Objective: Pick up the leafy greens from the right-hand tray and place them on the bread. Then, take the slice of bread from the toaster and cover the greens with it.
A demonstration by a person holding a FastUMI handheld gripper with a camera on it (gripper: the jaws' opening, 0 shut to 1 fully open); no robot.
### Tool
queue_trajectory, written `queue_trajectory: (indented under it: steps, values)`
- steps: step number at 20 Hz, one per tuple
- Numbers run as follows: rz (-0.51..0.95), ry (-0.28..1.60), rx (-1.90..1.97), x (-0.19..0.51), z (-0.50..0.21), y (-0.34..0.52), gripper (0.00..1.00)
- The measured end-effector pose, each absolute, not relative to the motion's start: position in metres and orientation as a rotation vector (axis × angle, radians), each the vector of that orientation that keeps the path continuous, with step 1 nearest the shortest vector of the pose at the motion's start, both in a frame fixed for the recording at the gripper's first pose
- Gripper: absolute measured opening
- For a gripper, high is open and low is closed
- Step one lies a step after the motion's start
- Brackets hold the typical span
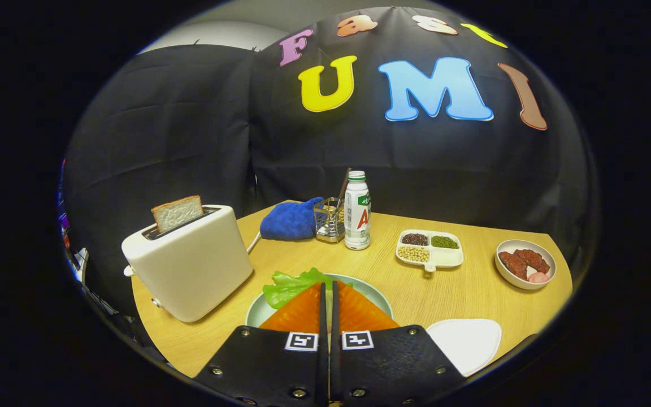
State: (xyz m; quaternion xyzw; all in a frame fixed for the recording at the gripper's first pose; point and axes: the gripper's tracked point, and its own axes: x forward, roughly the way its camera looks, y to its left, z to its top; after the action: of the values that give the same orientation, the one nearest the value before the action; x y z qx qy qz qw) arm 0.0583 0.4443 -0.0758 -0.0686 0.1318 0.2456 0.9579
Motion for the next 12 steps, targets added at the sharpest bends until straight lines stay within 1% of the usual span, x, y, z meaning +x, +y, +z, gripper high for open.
queue_trajectory:
  steps: [6,8,9,12]
  values:
    - [0.506,0.302,-0.158,0.056,-0.101,0.445,0.01]
    - [0.490,0.283,-0.178,0.056,-0.101,0.440,0.07]
    - [0.475,0.278,-0.182,0.056,-0.100,0.436,0.07]
    - [0.466,0.263,-0.143,0.052,-0.094,0.434,0.12]
